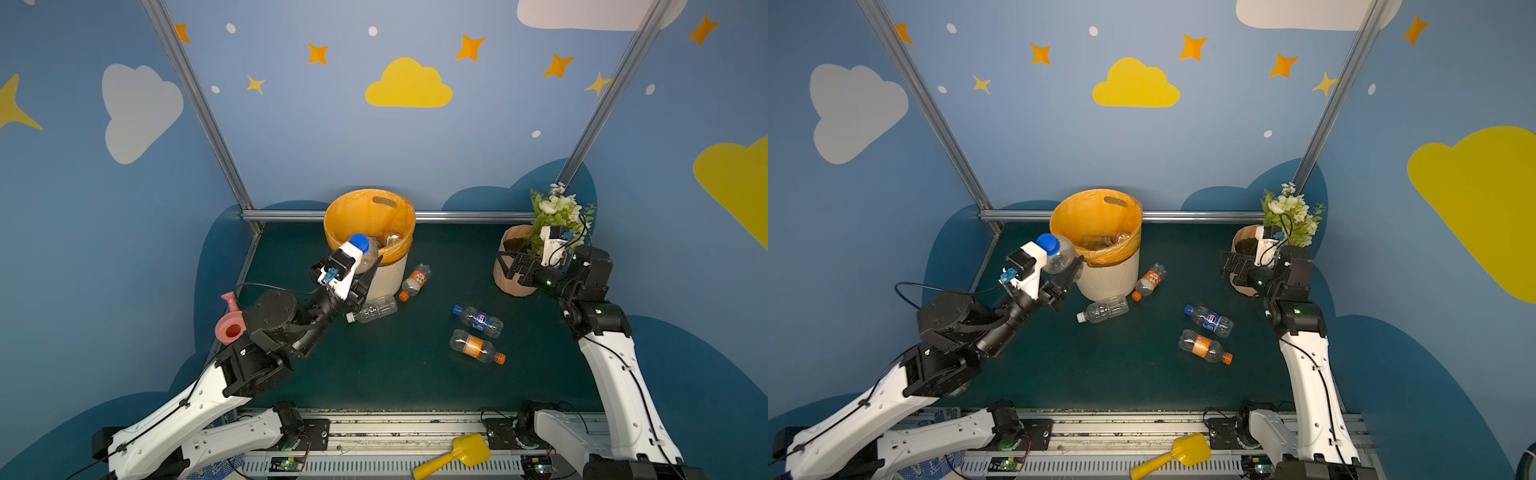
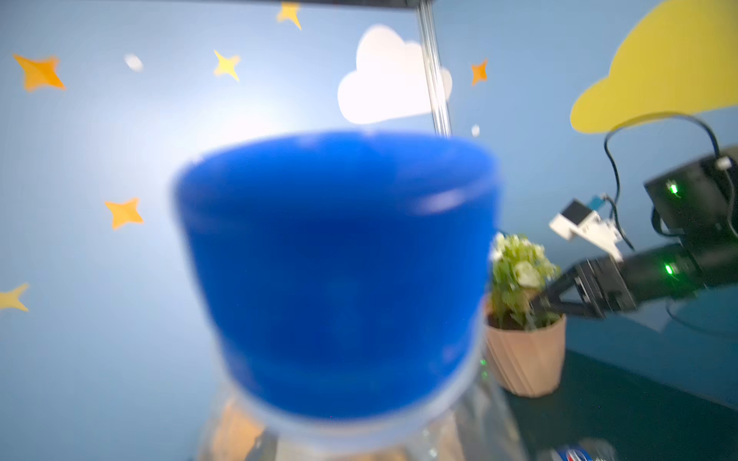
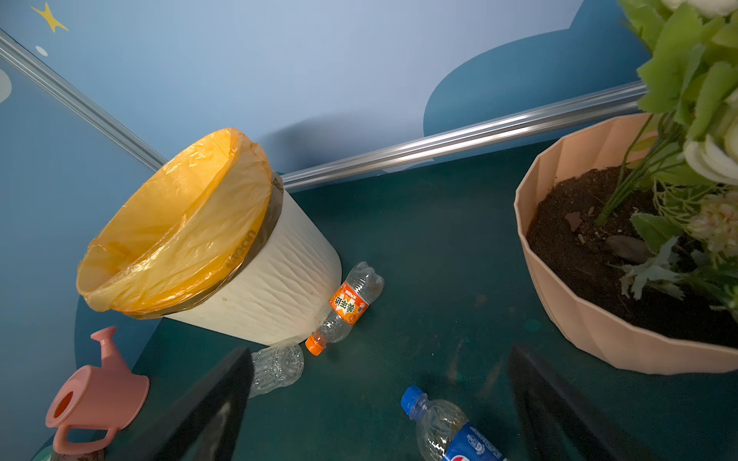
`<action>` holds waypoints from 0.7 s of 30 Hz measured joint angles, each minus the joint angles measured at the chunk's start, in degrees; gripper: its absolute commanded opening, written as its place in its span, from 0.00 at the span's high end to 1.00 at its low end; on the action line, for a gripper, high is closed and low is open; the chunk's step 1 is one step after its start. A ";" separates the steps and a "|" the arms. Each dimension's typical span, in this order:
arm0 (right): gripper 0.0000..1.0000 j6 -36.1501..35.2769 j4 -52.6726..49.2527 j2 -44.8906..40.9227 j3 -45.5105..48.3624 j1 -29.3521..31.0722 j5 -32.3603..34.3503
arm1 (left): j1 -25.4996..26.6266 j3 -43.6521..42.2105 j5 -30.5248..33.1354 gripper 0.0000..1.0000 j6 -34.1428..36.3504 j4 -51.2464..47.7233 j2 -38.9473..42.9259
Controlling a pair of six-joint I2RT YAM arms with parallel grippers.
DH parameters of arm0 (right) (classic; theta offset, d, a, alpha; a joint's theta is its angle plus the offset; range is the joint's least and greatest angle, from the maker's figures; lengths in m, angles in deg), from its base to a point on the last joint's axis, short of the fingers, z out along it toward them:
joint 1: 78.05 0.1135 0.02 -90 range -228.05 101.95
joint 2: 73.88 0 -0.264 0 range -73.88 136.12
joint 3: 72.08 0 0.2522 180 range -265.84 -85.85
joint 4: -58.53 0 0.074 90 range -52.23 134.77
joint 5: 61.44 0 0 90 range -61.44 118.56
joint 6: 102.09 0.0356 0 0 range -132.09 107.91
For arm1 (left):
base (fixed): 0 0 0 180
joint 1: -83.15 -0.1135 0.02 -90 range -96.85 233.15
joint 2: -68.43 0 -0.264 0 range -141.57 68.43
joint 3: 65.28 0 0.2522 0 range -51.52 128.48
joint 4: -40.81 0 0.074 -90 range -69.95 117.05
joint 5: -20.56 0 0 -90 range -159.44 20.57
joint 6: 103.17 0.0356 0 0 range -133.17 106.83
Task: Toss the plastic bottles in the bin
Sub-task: 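Lift the Pepsi bottle with the left gripper over the bin and release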
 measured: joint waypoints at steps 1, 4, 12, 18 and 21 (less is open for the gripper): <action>0.03 -0.02 0.00 -0.24 0.00 0.00 0.00 | -0.70 1.79 0.11 0.51 0.92 1.51 -1.77; 0.03 -0.07 -0.07 -1.09 0.00 0.00 0.00 | -5.29 6.82 -1.11 0.50 1.44 3.67 -7.23; 0.03 -0.31 -0.66 -2.89 0.00 -0.07 -0.02 | -29.40 26.12 -11.15 0.11 -15.08 -7.08 -27.34; 0.03 -1.25 -1.57 -3.82 0.00 -0.92 0.11 | -34.07 30.40 -18.53 0.00 -24.52 -20.70 -37.70; 0.03 -1.75 -2.45 -3.87 0.00 -1.42 0.17 | -32.70 25.90 -19.82 0.00 -25.97 -20.81 -34.12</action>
